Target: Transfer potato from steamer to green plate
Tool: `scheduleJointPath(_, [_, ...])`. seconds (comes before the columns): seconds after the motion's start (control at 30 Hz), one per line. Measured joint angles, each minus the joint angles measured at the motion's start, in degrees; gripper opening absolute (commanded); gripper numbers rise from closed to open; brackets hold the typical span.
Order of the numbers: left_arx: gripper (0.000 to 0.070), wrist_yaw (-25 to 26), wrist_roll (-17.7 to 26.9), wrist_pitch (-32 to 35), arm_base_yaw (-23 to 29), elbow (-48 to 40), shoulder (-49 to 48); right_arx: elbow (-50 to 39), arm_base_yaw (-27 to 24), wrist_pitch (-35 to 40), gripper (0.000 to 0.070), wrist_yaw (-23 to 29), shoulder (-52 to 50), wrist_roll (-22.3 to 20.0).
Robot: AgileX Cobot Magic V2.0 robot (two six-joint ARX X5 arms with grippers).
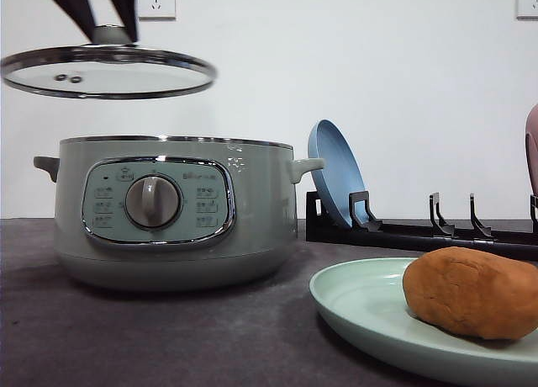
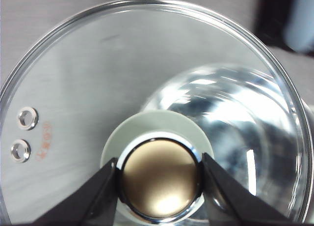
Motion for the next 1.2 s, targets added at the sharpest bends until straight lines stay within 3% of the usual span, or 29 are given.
scheduleJointPath(0.37, [0.0000, 0.1, 0.0, 0.0, -8.4, 0.0, 0.0, 0.0, 0.0, 0.0, 0.0669, 0.0, 0.0, 0.0])
scheduleJointPath(0.73, [0.0000, 0.0, 0.0, 0.0, -11.2, -0.6, 0.0, 0.0, 0.0, 0.0, 0.0669, 0.0, 0.0, 0.0])
scheduleJointPath(1.2, [0.0000, -0.4, 0.1, 0.0, -12.1, -8.8, -0.2, 0.0, 0.0, 0.0, 0.0669, 0.0, 0.0, 0.0])
